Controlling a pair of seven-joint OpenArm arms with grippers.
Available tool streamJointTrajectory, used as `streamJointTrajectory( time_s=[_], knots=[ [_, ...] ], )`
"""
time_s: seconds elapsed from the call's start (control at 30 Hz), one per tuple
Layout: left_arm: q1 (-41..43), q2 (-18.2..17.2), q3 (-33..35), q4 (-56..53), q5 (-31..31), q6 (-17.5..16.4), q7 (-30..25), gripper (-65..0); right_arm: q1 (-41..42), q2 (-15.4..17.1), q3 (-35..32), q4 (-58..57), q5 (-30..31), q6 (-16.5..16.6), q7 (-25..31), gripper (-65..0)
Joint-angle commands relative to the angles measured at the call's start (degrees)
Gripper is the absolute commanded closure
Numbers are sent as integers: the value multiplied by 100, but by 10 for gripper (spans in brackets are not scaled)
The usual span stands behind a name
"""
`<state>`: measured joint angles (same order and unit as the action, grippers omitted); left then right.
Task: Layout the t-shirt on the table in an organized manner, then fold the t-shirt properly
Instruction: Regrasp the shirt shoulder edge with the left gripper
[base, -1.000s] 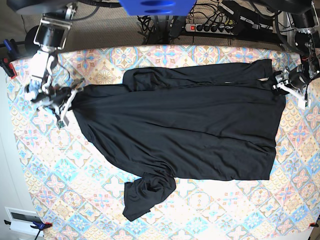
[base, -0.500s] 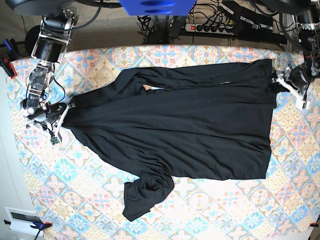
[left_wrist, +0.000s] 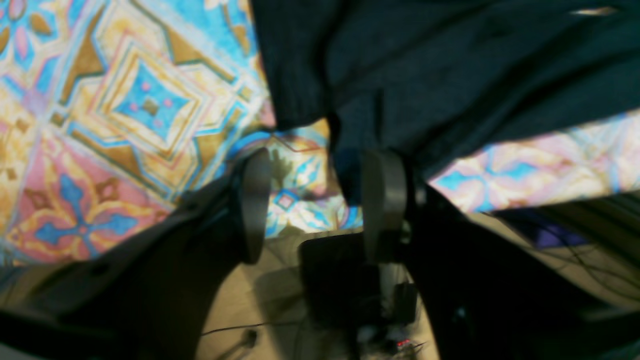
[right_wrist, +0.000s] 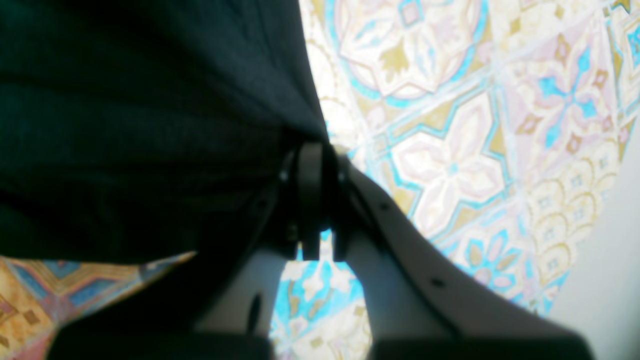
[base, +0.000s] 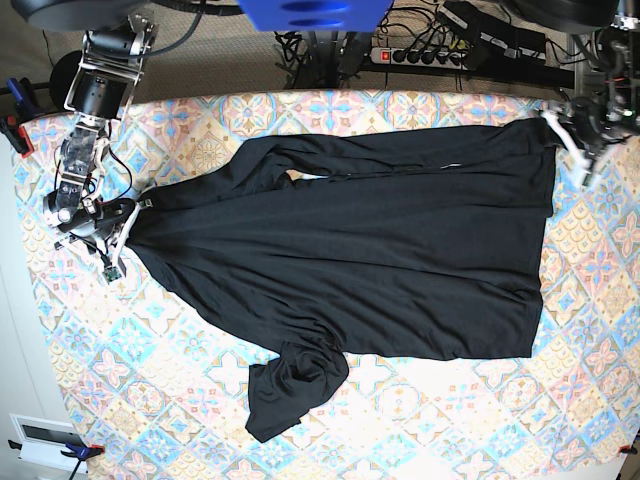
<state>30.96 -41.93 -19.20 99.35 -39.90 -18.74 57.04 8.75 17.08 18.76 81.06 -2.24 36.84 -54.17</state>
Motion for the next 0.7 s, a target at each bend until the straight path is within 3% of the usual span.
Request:
streamJointTrajectory(
  time_s=[0.0, 0.33, 0.4, 0.53, 0.67],
  knots=[
    [12, -92, 122, 109, 135, -3, -38, -289, 140, 98, 27, 119, 17, -31, 103, 0],
    [3, 127, 1116, 56, 1445, 15, -504, -276, 140, 98, 27, 119, 17, -5, 103, 0],
    [3, 127, 1160, 83, 1594, 6, -504, -230, 140, 98, 27, 119, 17, -5, 103, 0],
    [29, 92, 1142, 197, 1515, -20, -741, 0, 131, 98, 27, 119, 17, -5, 103, 0],
    [302, 83, 843, 487, 1506, -11, -829, -4, 122, 98, 27, 127, 17, -5, 103, 0]
  ],
)
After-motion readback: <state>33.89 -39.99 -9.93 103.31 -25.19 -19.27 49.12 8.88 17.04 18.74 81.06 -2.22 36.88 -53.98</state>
